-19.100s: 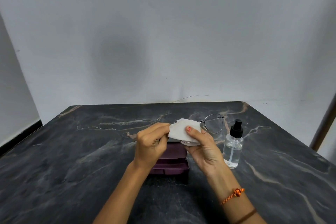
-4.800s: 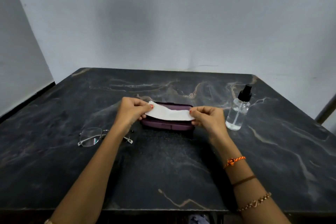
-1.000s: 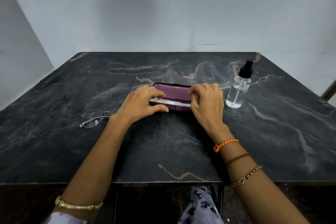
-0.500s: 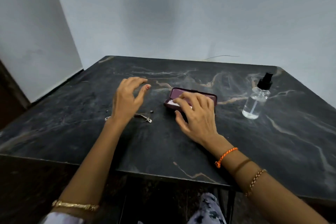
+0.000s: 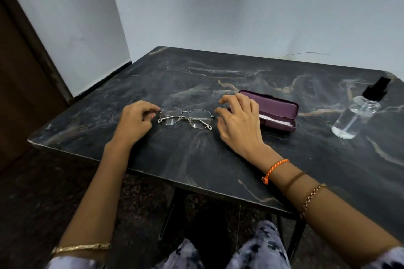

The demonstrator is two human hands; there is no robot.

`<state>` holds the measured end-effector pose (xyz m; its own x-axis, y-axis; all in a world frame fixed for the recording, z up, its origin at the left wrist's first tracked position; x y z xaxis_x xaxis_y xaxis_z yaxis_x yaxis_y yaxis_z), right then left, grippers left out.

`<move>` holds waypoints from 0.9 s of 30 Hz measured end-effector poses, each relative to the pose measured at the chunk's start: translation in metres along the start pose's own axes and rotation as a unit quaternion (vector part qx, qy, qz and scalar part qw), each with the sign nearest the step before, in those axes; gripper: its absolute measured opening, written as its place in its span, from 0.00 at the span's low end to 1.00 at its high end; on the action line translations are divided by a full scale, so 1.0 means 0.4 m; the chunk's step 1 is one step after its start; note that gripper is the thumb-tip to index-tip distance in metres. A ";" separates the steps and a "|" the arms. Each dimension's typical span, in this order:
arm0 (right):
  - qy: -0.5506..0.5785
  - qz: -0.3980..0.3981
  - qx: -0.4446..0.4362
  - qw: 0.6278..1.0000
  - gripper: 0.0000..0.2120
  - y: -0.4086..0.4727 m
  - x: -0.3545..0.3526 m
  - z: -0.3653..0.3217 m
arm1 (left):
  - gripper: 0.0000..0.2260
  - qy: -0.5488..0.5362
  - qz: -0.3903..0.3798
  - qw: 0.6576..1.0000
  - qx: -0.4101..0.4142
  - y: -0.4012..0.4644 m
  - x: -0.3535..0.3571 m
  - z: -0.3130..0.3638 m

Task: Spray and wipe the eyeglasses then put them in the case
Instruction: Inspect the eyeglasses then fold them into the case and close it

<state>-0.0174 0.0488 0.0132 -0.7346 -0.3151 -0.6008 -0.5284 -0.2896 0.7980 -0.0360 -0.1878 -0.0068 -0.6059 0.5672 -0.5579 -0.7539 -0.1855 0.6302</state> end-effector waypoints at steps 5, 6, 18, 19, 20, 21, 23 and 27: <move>-0.002 -0.004 -0.013 1.000 0.05 -0.003 0.008 -0.002 | 0.10 0.004 -0.028 1.000 -0.010 -0.001 0.004 -0.007; -0.002 -0.005 -0.018 1.000 0.05 -0.004 0.010 -0.003 | 0.11 0.008 -0.033 0.999 -0.003 -0.001 0.005 -0.006; 0.014 -0.004 -0.028 0.999 0.03 0.000 0.016 0.000 | 0.06 0.051 -0.048 0.996 0.050 -0.002 0.002 0.009; 0.009 -0.001 -0.030 1.000 0.03 -0.001 0.016 0.000 | 0.07 0.054 -0.046 0.996 0.052 -0.003 0.000 0.011; 0.005 0.004 -0.031 1.000 0.03 -0.002 0.014 0.000 | 0.07 0.051 -0.041 0.996 0.055 -0.004 -0.003 0.016; 0.004 0.010 -0.029 1.000 0.03 -0.004 0.012 0.000 | 0.07 0.042 -0.029 0.997 0.057 -0.005 -0.007 0.023; -0.002 0.022 -0.016 1.000 0.02 -0.004 0.006 0.001 | 0.07 0.003 0.006 0.999 0.049 -0.007 -0.018 0.038; 0.024 0.069 0.023 0.997 0.03 -0.004 -0.021 0.015 | 0.06 -0.045 0.026 0.998 0.031 -0.015 -0.021 0.064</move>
<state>-0.0130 0.0574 0.0173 -0.7809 -0.3923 -0.4861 -0.4438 -0.1991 0.8737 -0.0199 -0.1709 0.0077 -0.6163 0.6285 -0.4746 -0.7034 -0.1681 0.6907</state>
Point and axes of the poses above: each hand's wrist, its own y-axis towards the middle knuckle, its own x-axis out of the palm, z = x × y, the point moved 3 cm from there along y, towards the middle knuckle, and after that the axes turned 12 degrees about z, right-handed, at the moved point
